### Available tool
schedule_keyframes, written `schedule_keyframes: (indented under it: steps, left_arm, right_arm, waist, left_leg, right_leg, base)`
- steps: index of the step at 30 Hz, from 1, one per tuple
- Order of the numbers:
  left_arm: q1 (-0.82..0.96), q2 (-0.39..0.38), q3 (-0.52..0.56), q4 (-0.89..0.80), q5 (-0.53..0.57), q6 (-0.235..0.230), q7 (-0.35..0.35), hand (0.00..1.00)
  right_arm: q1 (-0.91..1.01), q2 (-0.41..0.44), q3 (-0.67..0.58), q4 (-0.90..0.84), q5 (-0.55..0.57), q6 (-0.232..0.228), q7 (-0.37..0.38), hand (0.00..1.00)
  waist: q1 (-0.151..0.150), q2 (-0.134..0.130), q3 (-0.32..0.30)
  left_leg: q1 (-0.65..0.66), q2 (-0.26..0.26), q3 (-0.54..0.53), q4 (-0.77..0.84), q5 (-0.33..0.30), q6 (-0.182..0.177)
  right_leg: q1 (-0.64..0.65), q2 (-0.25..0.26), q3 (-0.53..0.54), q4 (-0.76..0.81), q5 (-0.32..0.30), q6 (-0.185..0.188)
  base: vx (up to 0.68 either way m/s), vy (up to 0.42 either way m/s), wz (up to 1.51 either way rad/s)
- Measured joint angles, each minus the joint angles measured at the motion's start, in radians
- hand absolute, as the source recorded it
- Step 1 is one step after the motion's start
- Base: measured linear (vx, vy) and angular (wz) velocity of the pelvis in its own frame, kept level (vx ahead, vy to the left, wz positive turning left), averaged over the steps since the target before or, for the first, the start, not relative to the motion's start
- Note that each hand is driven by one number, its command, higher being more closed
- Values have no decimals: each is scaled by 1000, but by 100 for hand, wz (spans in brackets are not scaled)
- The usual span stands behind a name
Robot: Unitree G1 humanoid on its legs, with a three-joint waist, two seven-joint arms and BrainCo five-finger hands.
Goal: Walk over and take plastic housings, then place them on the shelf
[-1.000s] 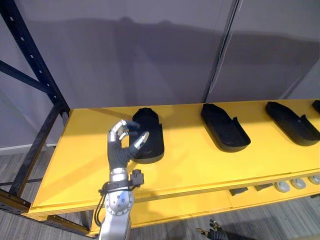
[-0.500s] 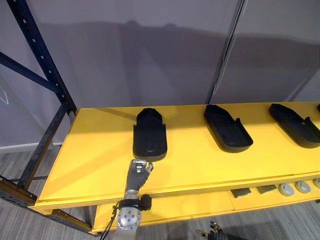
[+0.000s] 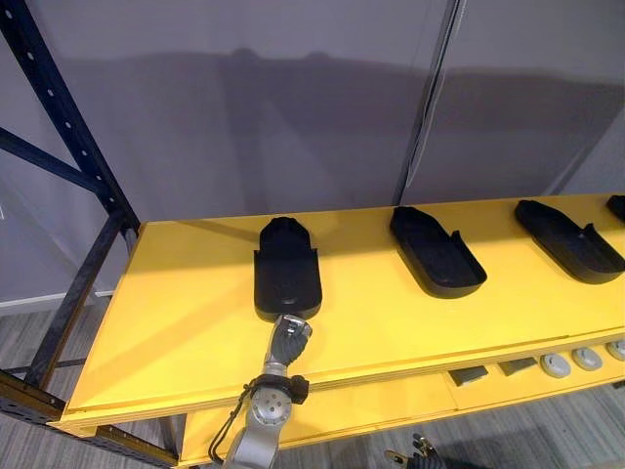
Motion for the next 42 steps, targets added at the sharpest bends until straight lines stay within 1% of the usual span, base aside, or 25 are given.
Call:
schedule_keyframes:
  steps: [4, 11, 13, 18, 21, 28, 31, 33, 34, 35, 38, 39, 41, 42]
  left_arm:
    - [-24, 0, 9, 28, 7, 2, 8, 100]
    - [-83, 3, 24, 91, 7, -7, 14, 100]
    - [-102, 3, 37, 109, 7, -8, 15, 100]
    - [-150, 8, 40, 156, 7, -7, 23, 100]
    - [-170, 12, 40, 174, 7, -7, 27, 100]
    - [-186, 12, 41, 181, 7, -7, 27, 100]
    - [-185, 17, 47, 167, 7, 0, 27, 100]
    - [-178, 18, 57, 129, 5, 11, 26, 100]
    - [-153, 19, 59, 80, 5, 26, 23, 100]
    - [-114, 26, 59, 3, 4, 33, 21, 100]
    - [-36, 57, 58, -205, -3, 33, 8, 100]
    - [-6, 69, 66, -338, -12, 25, 5, 100]
    - [14, 82, 88, -462, -36, 2, 4, 100]
    - [40, 86, 121, -578, -63, -29, 5, 100]
  right_arm:
    - [-8, -1, -1, 12, 0, 0, 0, 0]
    - [-32, -5, -3, 45, -1, 2, 0, 0]
    - [-39, -6, -3, 51, -2, 3, 1, 0]
    - [-43, -9, -3, 54, -4, 4, 2, 0]
    - [-59, -9, -11, 75, -5, 5, 3, 0]
    - [-69, -9, -22, 89, -5, 7, 3, 0]
    - [-73, -9, -21, 89, -5, 7, 3, 0]
    - [-78, -8, -21, 87, -4, 7, 3, 0]
    - [-78, -8, -20, 86, -4, 6, 3, 0]
    - [-77, -7, -20, 81, -4, 6, 3, 0]
    - [-71, -7, -20, 73, -4, 6, 3, 0]
    - [-65, -7, -20, 70, -4, 5, 3, 0]
    - [-60, -7, -20, 69, -4, 5, 4, 0]
    - [-55, -6, -20, 66, -4, 5, 8, 0]
  waist:
    - [-2, 1, 0]
    - [-14, -1, 0]
    - [-23, -2, 0]
    - [-27, -3, 1]
    - [-34, -5, 3]
    - [-39, -6, 5]
    - [-47, -9, 11]
    - [-49, -9, 20]
    - [-51, -11, 22]
    - [-51, -14, 26]
    - [-44, -19, 32]
    - [-31, -19, 32]
    - [-19, -19, 32]
    - [-8, -19, 32]
  left_leg:
    - [0, -2, 0, 0, 0, 0]
    - [-1, -6, -5, -1, 0, 0]
    - [-1, -6, -7, -1, 0, 0]
    - [-1, -9, -9, -1, 0, 0]
    - [-3, -11, -13, -1, 0, 0]
    - [-7, -12, -16, -1, -1, 1]
    - [-8, -12, -16, -1, -1, 0]
    - [-7, -12, -15, -1, -1, 0]
    - [-10, -11, -15, 0, -1, 1]
    - [-15, -11, -16, 3, -1, 1]
    - [-16, -11, -26, 3, -2, 1]
    - [-16, -11, -30, 4, -5, 3]
    - [-16, -11, -33, 3, -10, 6]
    - [-13, -12, -39, 0, -16, 12]
  right_leg:
    - [0, 0, 1, -2, 0, 0]
    - [3, -3, 0, -10, 0, -1]
    - [7, -3, -1, -14, 1, -1]
    - [8, -5, -1, -17, 1, -2]
    - [8, -6, -2, -17, 1, -2]
    - [7, -8, -4, -21, 1, -2]
    - [8, -8, -4, -22, 1, -2]
    - [10, -8, -5, -22, 1, -2]
    - [9, -8, -1, -16, 3, -1]
    - [8, -8, -1, -15, 3, 0]
    - [12, -9, -2, -14, 6, 4]
    - [14, -9, -3, -8, 6, 4]
    - [15, -9, -4, -1, 6, 5]
    - [22, -10, -9, 0, 7, 6]
  base:
    - [-47, 15, -1]
    - [-2, 1, 0]
    - [-7, 2, 2]
    - [0, 0, 0]
    - [-11, 3, 1]
    - [0, 0, 0]
    - [0, 0, 0]
    - [0, 0, 0]
    - [0, 0, 0]
    - [0, 0, 0]
    - [-2, 1, 9]
    - [-16, 5, 10]
    - [-32, 6, 9]
    - [-39, 7, 10]
